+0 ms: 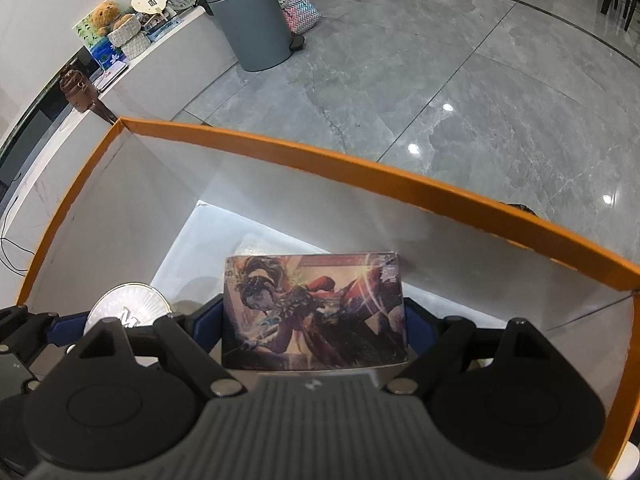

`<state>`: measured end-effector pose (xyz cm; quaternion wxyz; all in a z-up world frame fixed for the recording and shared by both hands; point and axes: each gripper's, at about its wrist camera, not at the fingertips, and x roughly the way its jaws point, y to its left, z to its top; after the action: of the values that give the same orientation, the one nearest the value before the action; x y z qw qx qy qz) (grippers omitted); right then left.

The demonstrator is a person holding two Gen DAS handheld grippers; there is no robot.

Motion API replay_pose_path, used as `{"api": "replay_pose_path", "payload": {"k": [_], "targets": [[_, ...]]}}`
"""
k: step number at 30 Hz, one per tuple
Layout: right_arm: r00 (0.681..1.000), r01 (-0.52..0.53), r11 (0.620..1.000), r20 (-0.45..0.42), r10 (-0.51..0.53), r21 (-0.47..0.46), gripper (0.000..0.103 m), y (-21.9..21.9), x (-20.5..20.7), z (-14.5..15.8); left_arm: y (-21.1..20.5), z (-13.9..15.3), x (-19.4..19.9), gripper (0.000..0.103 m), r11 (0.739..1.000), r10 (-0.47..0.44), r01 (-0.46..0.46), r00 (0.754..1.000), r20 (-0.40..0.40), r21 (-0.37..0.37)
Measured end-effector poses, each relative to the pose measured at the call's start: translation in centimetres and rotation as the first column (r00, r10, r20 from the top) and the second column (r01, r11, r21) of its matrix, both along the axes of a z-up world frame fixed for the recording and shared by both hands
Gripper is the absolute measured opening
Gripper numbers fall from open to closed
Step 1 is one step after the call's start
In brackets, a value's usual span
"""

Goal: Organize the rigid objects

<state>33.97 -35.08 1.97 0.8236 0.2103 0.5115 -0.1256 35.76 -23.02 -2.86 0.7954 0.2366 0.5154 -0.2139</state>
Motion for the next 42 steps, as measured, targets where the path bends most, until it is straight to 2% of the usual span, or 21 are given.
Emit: {"api": "replay_pose_path", "payload": {"k": [11, 14, 20, 23, 27, 37, 42], "targets": [[1.000, 0.028, 0.999, -0.015, -0.028, 0.034, 0.089, -0.5, 0.1, -0.3, -0.1, -0.2, 0.0, 0.091, 1.000, -0.005, 0.005, 1.000, -0.016, 0.013], [0.999, 0.041, 0.998, 0.010, -0.042, 0.046, 0.092, -0.8, 0.0, 0.0, -0.3, -0.4, -0.2, 0.091, 0.999, -0.016, 0.017, 1.000, -0.016, 0.034], [0.999, 0.038, 0.998, 0.028, -0.039, 0.048, 0.092, -1.0, -0.2, 0.5, 0.3, -0.3, 0.2, 0.092, 1.000, 0.010, -0.011, 0.998, -0.069, -0.011], [0.999, 0.035, 0.998, 0.032, -0.037, 0.053, 0.092, -1.0, -0.3, 0.7, 0.3, -0.2, 0.1, 0.092, 1.000, 0.021, -0.022, 0.998, -0.063, -0.006], [0.999, 0.029, 0.998, 0.040, -0.032, 0.056, 0.092, -1.1, -0.4, 1.0, 1.0, 0.6, 0.3, 0.103, 0.996, 0.060, -0.063, 0.997, -0.055, -0.066], [0.998, 0.037, 0.997, 0.055, -0.041, 0.063, 0.092, -1.4, -0.6, 1.5, 1.6, 1.6, 0.1, 0.103, 0.995, 0.072, -0.073, 0.997, -0.017, -0.074], [0.997, 0.031, 0.997, 0.068, -0.035, 0.068, 0.092, -1.4, -0.8, 2.0, 1.9, 2.7, -0.7, 0.103, 0.992, 0.070, -0.068, 0.997, 0.016, -0.106]]}}
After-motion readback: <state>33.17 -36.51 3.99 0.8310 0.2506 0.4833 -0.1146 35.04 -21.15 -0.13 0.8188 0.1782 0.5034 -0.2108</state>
